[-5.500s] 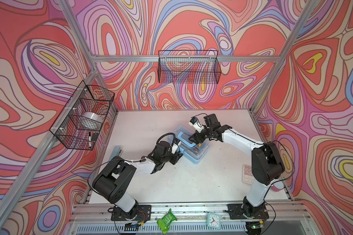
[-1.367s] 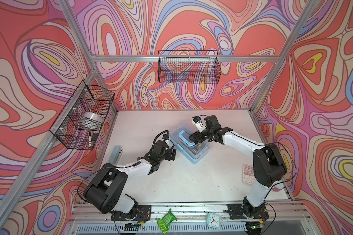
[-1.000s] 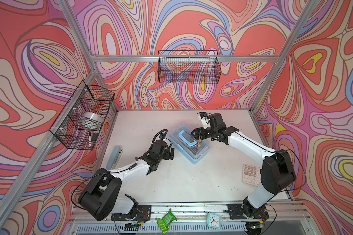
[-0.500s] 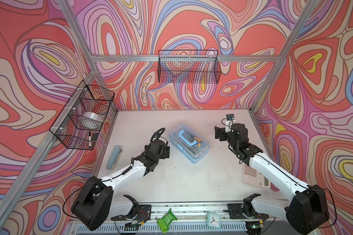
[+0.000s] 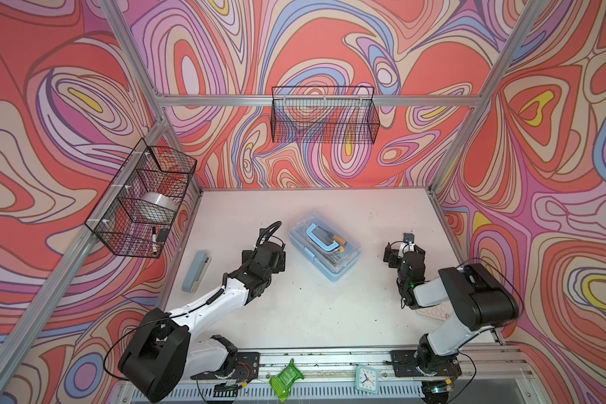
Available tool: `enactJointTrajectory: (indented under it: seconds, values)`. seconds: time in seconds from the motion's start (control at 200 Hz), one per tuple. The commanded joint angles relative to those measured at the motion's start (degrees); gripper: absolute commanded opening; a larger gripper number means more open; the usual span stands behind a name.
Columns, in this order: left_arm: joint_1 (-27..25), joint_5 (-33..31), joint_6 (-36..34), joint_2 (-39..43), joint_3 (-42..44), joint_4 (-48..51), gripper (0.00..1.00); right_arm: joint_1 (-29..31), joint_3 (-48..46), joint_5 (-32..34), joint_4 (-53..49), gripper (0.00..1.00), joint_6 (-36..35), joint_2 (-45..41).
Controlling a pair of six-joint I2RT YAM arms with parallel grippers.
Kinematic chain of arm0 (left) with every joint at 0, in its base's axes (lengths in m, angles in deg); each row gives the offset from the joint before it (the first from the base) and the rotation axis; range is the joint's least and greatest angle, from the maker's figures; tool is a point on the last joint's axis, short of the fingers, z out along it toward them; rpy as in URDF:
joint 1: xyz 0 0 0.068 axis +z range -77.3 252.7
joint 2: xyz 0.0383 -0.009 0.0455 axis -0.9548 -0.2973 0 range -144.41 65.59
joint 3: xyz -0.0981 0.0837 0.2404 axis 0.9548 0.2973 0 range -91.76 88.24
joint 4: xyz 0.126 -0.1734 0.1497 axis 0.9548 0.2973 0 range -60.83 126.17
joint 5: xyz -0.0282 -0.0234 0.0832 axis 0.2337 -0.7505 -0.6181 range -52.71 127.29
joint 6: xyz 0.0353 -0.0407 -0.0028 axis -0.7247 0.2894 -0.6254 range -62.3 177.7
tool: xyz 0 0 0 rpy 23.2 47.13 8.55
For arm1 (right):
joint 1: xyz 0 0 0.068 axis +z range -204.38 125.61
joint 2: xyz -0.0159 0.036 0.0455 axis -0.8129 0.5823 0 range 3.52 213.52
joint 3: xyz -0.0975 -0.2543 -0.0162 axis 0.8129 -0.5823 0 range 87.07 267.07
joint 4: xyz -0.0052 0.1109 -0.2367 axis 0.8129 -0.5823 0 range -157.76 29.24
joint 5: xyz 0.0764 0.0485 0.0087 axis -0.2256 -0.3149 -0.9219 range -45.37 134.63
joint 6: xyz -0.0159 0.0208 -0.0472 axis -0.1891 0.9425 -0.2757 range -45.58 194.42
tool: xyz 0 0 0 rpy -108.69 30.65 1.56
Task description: Pack the tool kit
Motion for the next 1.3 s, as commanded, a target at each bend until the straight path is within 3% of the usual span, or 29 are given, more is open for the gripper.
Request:
enactJointTrajectory:
  seconds: [0.0,0.05,0.2,0.31,0.506,0.636,0.721,0.881,0.926,0.956,1.016,1.082,1.152,1.292]
  values:
    - [0.48,-5.31,-2.12,2.13,-0.93,1.69,1.00,-1.33,0.63,-3.77,7.11,0.98,1.14,-0.72]
    - [0.66,-7.02,-3.37,2.31,-0.65,0.77,1.00,-2.04,2.00,-4.52,6.91,0.98,1.06,0.46]
    - [2.97,-12.82,-10.19,1.10,-0.49,-3.93,1.00,-3.41,8.37,-8.32,-7.37,0.98,1.86,-0.64]
    - [8.15,-10.77,-15.42,-1.32,3.41,-17.02,1.00,-4.24,9.20,-8.67,-8.43,0.98,2.70,-0.41]
    - [16.69,-1.04,-20.09,-10.31,12.63,-43.65,1.00,-4.24,9.13,-8.44,-8.40,0.98,2.67,-0.56]
    - [19.21,2.99,-23.37,-14.38,11.89,-48.50,1.00,-4.31,9.11,-8.52,-8.41,0.98,2.68,-0.56]
    - [22.64,6.78,-20.19,-15.70,12.35,-49.24,1.00,-4.24,9.12,-8.51,-8.41,0.98,2.67,-0.56]
    - [28.51,20.34,-16.72,-15.79,12.41,-47.20,1.00,-4.24,9.13,-8.56,-8.41,0.98,2.65,-0.50]
    - [29.78,23.89,-16.68,-17.22,13.99,-51.90,1.00,-4.24,9.13,-8.54,-8.49,0.98,2.62,-0.56]
    - [29.86,24.17,-17.02,-18.29,15.14,-55.19,1.00,-4.29,9.17,-8.57,-8.41,0.98,2.61,-0.53]
    - [29.86,24.41,-16.62,-16.64,13.48,-48.81,1.00,-4.24,9.15,-8.51,-8.48,0.98,2.62,-0.56]
    - [29.86,24.47,-17.15,-18.08,14.65,-53.95,1.00,-4.25,9.16,-8.56,-8.49,0.98,2.68,-0.56]
    - [29.86,24.53,-16.79,-16.84,13.79,-49.78,1.00,-4.24,9.11,-8.58,-8.49,0.98,2.65,-0.56]
    - [29.77,23.30,-16.31,-17.11,14.35,-51.38,1.00,-5.21,9.95,-9.82,-10.21,0.98,3.54,-0.49]
